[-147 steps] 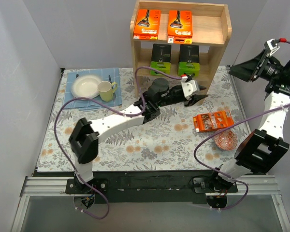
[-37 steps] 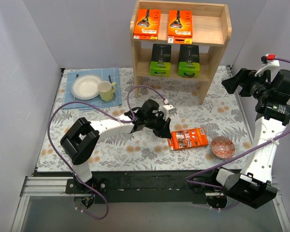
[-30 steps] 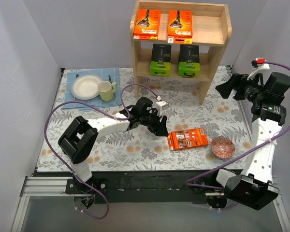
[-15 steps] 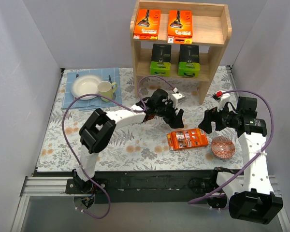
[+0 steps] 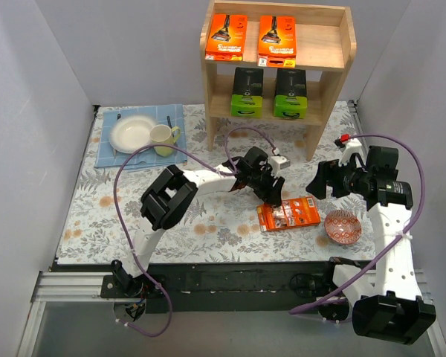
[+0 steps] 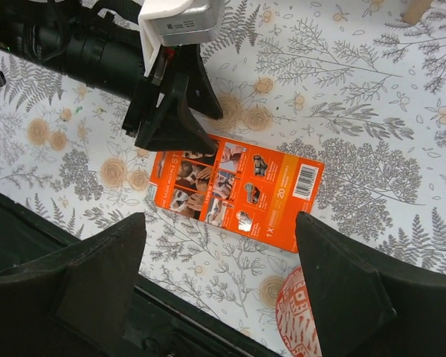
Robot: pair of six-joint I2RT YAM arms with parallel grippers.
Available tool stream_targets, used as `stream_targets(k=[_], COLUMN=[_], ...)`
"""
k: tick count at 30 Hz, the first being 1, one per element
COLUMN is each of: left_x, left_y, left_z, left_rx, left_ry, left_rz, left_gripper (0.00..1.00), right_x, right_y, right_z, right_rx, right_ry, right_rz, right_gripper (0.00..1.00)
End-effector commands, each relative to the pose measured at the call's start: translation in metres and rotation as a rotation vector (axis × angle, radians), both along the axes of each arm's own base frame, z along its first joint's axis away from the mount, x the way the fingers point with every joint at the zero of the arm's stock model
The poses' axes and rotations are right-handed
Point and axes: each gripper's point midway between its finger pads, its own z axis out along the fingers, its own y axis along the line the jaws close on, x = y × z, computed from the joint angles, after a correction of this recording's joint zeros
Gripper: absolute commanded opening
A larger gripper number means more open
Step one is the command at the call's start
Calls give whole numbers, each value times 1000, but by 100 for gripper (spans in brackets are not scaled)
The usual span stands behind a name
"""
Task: Place and organize the shaving razors onto the shelf
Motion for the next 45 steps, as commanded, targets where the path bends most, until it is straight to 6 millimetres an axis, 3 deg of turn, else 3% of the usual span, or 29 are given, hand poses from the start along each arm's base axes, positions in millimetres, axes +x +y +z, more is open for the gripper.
stream_targets(k=[1,5,10,13,14,16,17,19,20,23,25,28,32,34,39,45], left_x=[-7,-17,-35,-47,-46,-58,-54,-66,-63,-69,-76,-66,-50,-56,-93,-102], left_y=[34,67,127,163,180,210,233,259,273,269,257,257,283,285,277,279], left_z=[-21,-23,-39,-36,-37,-38,-40,-41,-39,-16,2,15,11,13,19,9], left_rx=[111,167,286,309,315,316,314,310,290,144,53,-33,-30,-57,-135,-145], left_ry=[68,18,-39,14,64,183,249,334,371,428,436,438,441,477,578,559], left_rz=[92,115,208,285,332,449,531,616,667,618,535,527,596,589,507,515], left_gripper=[45,44,45,45,45,43,42,41,41,48,54,57,58,58,59,61], right_x=[5,11,18,16,2,-7,-19,-24,-35,-46,-48,-54,-67,-74,-72,-68], right_y=[8,17,28,42,65,81,95,110,122,150,158,170,191,201,207,217], right_z=[-4,-8,-22,-29,-39,-51,-61,-72,-81,-91,-102,-107,-114,-120,-139,-147], right_rx=[84,109,117,145,173,200,205,203,180,207,223,222,219,212,209,260], right_ry=[51,69,93,117,170,227,269,295,314,364,424,455,479,499,560,588], right_rz=[-39,-14,6,37,99,141,187,224,272,329,327,374,454,473,450,429], right_gripper=[88,87,86,85,85,85,84,84,84,84,83,78,68,65,61,61])
